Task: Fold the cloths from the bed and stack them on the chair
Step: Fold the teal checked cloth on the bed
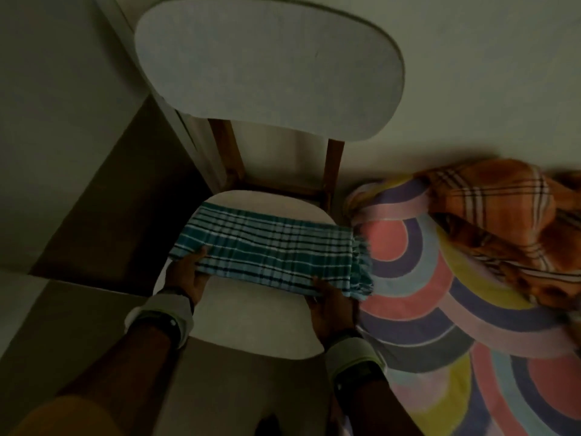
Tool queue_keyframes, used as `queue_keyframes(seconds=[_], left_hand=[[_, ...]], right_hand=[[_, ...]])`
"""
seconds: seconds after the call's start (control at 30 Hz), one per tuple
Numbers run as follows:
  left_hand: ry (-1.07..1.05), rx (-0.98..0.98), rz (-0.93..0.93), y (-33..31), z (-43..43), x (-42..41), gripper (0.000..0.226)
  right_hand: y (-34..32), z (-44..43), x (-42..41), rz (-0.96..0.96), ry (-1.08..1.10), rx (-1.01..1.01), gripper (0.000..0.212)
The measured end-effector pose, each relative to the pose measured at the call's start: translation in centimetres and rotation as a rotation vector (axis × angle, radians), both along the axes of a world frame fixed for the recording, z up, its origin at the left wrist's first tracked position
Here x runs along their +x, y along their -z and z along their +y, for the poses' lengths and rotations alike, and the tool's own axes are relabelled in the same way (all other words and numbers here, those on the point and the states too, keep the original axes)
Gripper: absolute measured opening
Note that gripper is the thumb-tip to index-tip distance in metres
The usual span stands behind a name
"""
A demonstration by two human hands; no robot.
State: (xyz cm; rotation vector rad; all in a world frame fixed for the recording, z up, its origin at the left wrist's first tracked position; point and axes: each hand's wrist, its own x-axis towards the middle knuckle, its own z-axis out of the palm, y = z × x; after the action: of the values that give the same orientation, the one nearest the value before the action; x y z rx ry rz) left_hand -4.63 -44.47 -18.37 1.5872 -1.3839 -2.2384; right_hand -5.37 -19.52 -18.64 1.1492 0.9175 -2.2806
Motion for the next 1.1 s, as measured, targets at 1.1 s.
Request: queue_keyframes(seconds=[1.1], left_hand=[[1.591,-1.49,-0.172,6.0,-0.7,-1.7,0.086]], right_hand=[[5.5,-5.9,-2.9,0.81,-1.414,1.493,0.081]])
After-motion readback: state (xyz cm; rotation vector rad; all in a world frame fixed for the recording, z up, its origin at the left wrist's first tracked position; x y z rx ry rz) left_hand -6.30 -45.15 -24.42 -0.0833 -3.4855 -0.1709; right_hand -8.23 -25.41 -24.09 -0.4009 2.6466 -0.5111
